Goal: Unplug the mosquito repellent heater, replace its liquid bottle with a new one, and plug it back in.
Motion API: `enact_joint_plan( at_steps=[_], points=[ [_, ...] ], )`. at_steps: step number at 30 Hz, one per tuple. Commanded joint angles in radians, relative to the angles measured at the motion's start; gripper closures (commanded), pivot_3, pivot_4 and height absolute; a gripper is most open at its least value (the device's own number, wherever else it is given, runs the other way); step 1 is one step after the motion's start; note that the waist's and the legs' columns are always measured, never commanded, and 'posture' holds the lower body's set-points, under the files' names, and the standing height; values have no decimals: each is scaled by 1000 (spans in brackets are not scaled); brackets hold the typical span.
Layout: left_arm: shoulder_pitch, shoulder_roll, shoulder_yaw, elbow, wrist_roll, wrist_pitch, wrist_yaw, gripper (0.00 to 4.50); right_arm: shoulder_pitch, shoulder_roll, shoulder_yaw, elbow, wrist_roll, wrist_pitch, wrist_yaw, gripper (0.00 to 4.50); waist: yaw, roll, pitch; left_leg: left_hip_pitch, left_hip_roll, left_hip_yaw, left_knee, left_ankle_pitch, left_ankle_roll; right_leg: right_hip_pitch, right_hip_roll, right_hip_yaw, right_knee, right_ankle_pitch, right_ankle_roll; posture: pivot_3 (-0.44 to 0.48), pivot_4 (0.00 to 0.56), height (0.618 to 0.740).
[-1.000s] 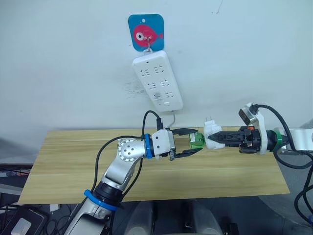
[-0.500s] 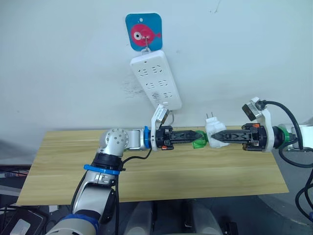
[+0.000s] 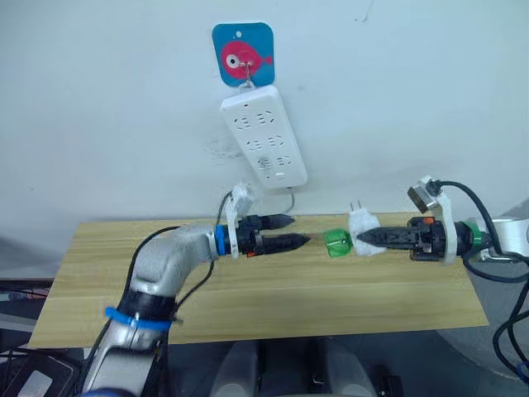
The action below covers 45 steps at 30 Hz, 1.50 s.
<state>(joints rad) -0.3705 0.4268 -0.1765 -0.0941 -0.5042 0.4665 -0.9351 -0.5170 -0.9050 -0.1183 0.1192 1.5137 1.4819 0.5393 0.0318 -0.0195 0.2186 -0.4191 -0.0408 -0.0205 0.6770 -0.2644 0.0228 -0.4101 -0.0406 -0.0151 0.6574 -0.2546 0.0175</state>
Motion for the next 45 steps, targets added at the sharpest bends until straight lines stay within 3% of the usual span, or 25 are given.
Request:
enact_joint_plan(
  at_steps=[1, 3, 4, 10, 17, 29, 36, 37, 41, 42, 43, 45],
  points=[
    [33, 27, -82, -39, 324, -659, -35, 43, -43, 18, -55, 39, 31, 21, -26, 1523, 8, 0, 0, 0, 0, 0, 0, 0, 0, 0, 0, 0, -1, 0, 0, 94, 177, 740],
    [33, 56, -125, 51, 496, -1009, -12, 43, -51, 24, -57, 28, 25, 36, -17, 1523, 21, 2, -1, -1, 0, 0, 0, 0, 1, -1, 0, 0, -1, 1, -1, 106, 173, 740],
    [25, 49, -122, 101, 544, -1105, 31, 43, -54, 28, -58, 20, 26, 42, -15, 1523, 26, 4, -2, 0, 0, 1, 0, -1, 1, -1, 0, 0, -1, 1, -2, 108, 170, 740],
    [-41, -10, -67, 267, 794, -1441, 305, 43, -63, 43, -65, 9, 91, 78, -41, 1523, 45, 6, -4, -2, 0, 1, 0, -2, 4, -1, -1, 0, -2, 3, 0, 112, 167, 740],
    [-113, -46, -77, 341, 961, -1554, 486, 43, -55, 37, -47, -17, 183, 68, -94, 1523, 48, 6, -4, -3, 0, 2, 2, -2, 5, -2, -1, -1, -1, 3, 1, 104, 172, 740],
    [-187, -38, -134, 408, 1051, -1596, 596, 43, -45, 27, 2, -18, 303, 11, -183, 1523, 43, 5, -4, -2, 0, 3, 3, -2, 5, -2, 0, 0, 3, 3, 1, 79, 190, 740],
    [-233, -31, -162, 462, 1062, -1627, 635, 2178, -42, 5, 29, -21, 358, -16, -211, 1523, 40, 5, -4, -2, 0, 3, 3, -2, 5, -2, 0, 0, 3, 3, 1, 72, 196, 740],
    [-239, -31, -164, 468, 1062, -1634, 642, 2227, -44, 5, 33, -19, 362, -23, -217, 1523, 39, 5, -4, -2, 0, 3, 3, -2, 5, -2, 0, 0, 3, 3, 1, 73, 195, 740],
    [-257, -28, -192, 488, 1010, -1648, 629, 2227, -52, 3, 49, -15, 374, -38, -227, 1523, 34, 5, -4, -2, 0, 3, 3, -2, 5, -2, 0, 0, 3, 3, 1, 74, 198, 740],
    [-247, -30, -223, 487, 895, -1602, 575, 2227, -51, -1, 51, -16, 375, -38, -226, 1523, 34, 5, -4, -2, 0, 3, 3, -2, 5, -2, 0, 0, 3, 3, 1, 76, 199, 740],
    [-212, -46, -246, 430, 668, -1433, 460, 2227, -52, -6, 54, -15, 375, -36, -223, 1523, 33, 5, -4, -2, 0, 3, 3, -2, 5, -2, 0, 0, 3, 3, 1, 73, 202, 740],
    [-147, -51, -262, 254, 220, -970, 235, 2227, -51, -19, 55, -19, 371, -26, -207, 1523, 25, 5, -3, -2, 0, 3, 4, -2, 5, -1, 0, 0, 3, 3, 1, 73, 204, 740]
  ],
)
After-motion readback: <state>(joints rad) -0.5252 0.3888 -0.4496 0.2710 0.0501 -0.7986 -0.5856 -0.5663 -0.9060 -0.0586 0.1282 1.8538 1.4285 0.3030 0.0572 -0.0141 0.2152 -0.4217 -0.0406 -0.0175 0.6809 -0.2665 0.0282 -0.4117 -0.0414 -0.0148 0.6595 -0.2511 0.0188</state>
